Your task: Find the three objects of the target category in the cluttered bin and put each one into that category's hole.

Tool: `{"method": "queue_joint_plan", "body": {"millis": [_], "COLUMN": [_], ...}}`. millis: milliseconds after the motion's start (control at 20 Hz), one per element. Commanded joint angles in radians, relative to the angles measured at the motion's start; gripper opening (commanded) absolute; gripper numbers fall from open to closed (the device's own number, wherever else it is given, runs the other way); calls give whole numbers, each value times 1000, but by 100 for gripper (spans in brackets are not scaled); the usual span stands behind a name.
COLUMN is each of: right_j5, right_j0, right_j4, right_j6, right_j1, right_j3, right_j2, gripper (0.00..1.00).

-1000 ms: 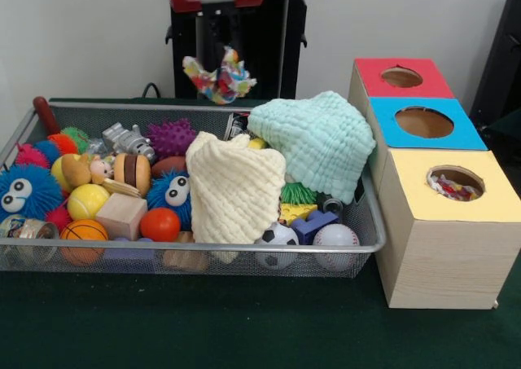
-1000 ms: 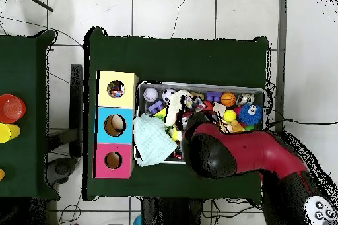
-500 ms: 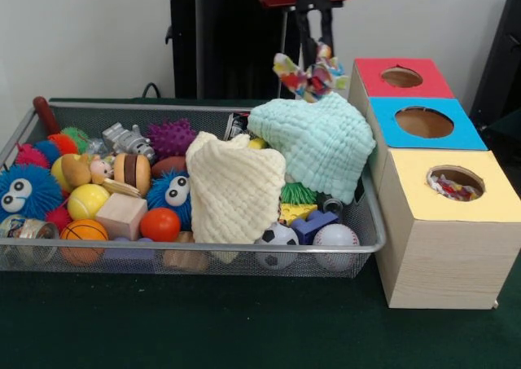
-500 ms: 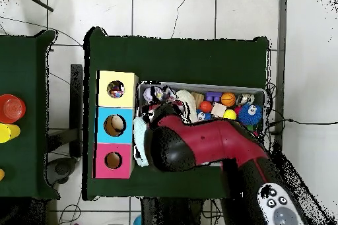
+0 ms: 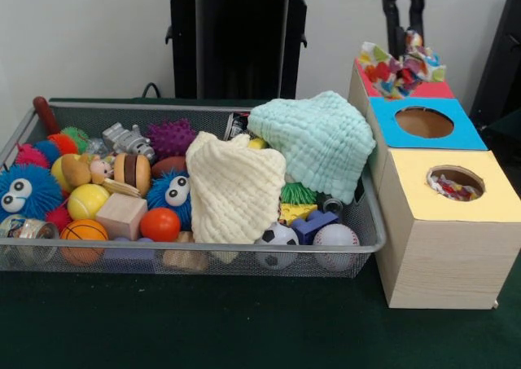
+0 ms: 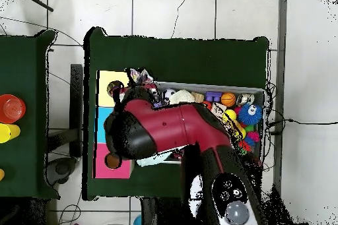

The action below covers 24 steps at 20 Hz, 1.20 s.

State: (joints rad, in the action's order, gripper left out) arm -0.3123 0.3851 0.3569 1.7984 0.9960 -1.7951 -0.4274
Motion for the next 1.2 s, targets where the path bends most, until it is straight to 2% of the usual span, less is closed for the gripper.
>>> {"method": "queue_joint_plan", "body": {"millis": [50, 350, 650, 900, 1200], "right_j5": [32, 97, 150, 192, 270], "right_j0": [-72, -118, -119, -33, 31], "right_j4": [-63, -94, -140, -179, -169], "right_j6": [296, 272, 233, 174, 152], "right_j1": [-85, -130, -183, -209, -250], "right_j3": [147, 172, 181, 144, 111], "right_j2": [198, 271, 275, 136, 9], "gripper": [0, 0, 0, 0, 0]}}
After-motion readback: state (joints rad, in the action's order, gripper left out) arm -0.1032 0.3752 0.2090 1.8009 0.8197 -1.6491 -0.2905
